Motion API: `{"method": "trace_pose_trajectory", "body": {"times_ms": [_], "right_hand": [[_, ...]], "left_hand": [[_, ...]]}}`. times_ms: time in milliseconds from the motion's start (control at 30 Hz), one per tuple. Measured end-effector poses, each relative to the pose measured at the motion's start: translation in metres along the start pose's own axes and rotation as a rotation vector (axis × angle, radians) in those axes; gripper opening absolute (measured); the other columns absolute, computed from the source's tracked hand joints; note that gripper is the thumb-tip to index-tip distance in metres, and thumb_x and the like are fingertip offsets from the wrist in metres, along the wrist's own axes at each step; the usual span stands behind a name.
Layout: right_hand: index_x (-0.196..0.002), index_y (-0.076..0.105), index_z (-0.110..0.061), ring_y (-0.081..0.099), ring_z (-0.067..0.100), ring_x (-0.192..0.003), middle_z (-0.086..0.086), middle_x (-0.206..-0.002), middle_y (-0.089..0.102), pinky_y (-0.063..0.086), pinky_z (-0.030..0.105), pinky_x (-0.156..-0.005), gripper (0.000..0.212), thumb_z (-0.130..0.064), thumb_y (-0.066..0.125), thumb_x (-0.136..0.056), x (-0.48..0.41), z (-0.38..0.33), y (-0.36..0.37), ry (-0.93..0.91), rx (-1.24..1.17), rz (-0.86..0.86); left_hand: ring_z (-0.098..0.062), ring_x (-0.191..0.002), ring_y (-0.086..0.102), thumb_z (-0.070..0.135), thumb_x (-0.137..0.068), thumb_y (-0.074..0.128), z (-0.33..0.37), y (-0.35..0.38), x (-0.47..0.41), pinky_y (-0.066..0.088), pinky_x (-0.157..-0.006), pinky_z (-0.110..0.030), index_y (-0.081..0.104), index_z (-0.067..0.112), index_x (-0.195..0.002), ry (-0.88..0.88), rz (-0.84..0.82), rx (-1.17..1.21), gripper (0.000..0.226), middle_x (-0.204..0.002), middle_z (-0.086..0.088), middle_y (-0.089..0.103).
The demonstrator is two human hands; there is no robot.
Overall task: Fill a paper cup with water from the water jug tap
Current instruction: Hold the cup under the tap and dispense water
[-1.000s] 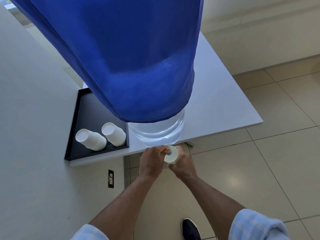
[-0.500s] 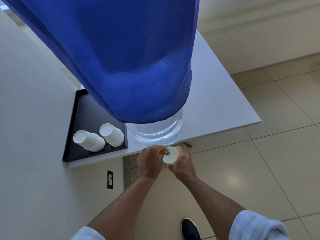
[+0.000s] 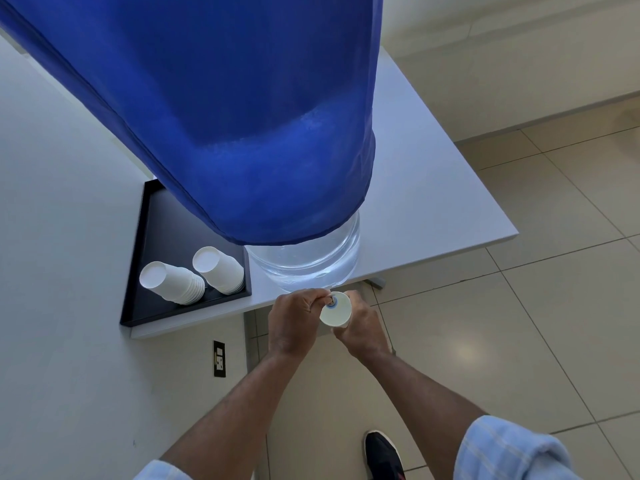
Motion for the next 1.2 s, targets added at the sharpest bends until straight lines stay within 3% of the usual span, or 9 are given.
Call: {"method": "trace_pose_trajectory", "body": {"times_ms": [133,433,567,767,1200], "right_hand": [[-0.120,0.056,-0.024,0.066,0.018,-0.086,-0.004,-0.098,0.069,0.058,0.033,-0.070,0.054,-0.007,0.082,-0.076,0.0005,0.0013,0.0027,-0.009,0.003,-0.006],[-0.122,0.056,-0.022,0.065,0.017,-0.086,-0.005,-0.098,0.067,0.053,0.025,-0.067,0.055,-0.008,0.084,-0.076,-0.0016,0.0026,0.0039,-0.025,0.009,0.008],[-0.122,0.055,-0.023,0.064,0.016,-0.084,-0.007,-0.097,0.065,0.044,0.013,-0.061,0.055,-0.009,0.084,-0.076,-0.0021,0.0051,0.0037,-0.019,0.016,0.012],[-0.122,0.055,-0.024,0.064,0.014,-0.084,-0.007,-0.097,0.065,0.041,0.009,-0.059,0.057,-0.010,0.085,-0.076,-0.0026,0.0075,0.0031,-0.009,0.027,0.014],[-0.119,0.055,-0.025,0.062,0.014,-0.081,-0.009,-0.093,0.064,0.041,0.013,-0.057,0.052,-0.011,0.081,-0.077,-0.0042,0.0091,0.0032,0.004,0.002,0.016]], "left_hand": [[-0.012,-0.088,0.078,0.028,-0.095,0.077,0.0023,-0.0007,0.0005,0.063,-0.078,-0.038,0.086,0.026,-0.105,0.024,0.009,-0.026,0.013,-0.099,0.008,0.086],[-0.012,-0.087,0.078,0.028,-0.095,0.078,0.0032,-0.0019,0.0002,0.057,-0.074,-0.027,0.086,0.024,-0.106,0.033,0.007,-0.031,0.014,-0.099,0.007,0.086],[-0.012,-0.087,0.078,0.029,-0.094,0.078,0.0022,-0.0011,-0.0004,0.062,-0.076,-0.034,0.086,0.027,-0.105,0.024,0.003,-0.021,0.013,-0.098,0.009,0.086],[-0.010,-0.087,0.078,0.028,-0.093,0.079,0.0015,-0.0009,-0.0010,0.063,-0.077,-0.037,0.086,0.027,-0.103,0.027,0.006,-0.016,0.011,-0.097,0.010,0.086],[-0.009,-0.088,0.077,0.029,-0.092,0.080,-0.0011,-0.0001,-0.0016,0.061,-0.078,-0.033,0.086,0.027,-0.102,0.000,0.001,-0.012,0.011,-0.097,0.012,0.085]]}}
Point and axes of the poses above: each hand's wrist, its own x-axis away from the middle knuckle, its own y-axis out of the palm, z = x × y, the point moved 9 cm from there along -x, towards the middle knuckle
